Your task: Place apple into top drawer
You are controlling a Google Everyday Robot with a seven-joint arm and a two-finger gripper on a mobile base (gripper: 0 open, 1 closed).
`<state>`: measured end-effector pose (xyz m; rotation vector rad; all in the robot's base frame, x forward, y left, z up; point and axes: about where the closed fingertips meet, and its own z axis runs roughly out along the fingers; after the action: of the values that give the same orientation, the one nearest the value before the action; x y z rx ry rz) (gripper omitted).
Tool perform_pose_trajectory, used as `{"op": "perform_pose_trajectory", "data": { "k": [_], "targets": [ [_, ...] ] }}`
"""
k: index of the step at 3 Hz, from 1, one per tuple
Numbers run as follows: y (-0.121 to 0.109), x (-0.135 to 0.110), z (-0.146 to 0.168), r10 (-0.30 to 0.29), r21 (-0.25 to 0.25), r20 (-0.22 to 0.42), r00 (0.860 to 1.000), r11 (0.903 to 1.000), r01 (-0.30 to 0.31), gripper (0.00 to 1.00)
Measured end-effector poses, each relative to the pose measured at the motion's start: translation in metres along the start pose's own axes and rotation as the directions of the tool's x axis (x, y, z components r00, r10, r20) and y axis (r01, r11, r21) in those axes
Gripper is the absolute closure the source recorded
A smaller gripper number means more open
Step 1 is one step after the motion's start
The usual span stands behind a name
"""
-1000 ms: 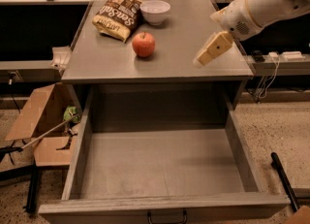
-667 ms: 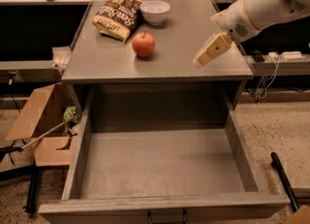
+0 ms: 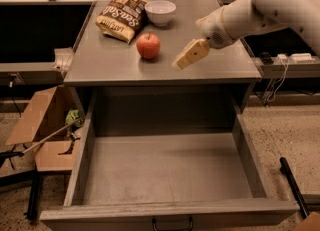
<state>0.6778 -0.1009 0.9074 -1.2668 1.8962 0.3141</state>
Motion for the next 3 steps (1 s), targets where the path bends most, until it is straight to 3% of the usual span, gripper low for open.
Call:
{"op": "perform_pose_trajectory", "data": {
  "k": [1,2,3],
  "targets": [
    [0.003,-0.018,0.04,0.022,0.017,0.06,0.998,0.9996,-0.023,0.0],
    [-0.001,-0.018,0.077,0.074,0.064,0.09,0.993,0.9948,-0.08,0.0],
    [-0.013,-0.022,0.1,0.133,0.105,0.16,0.978,0.9829,-0.151,0.0]
  ]
}}
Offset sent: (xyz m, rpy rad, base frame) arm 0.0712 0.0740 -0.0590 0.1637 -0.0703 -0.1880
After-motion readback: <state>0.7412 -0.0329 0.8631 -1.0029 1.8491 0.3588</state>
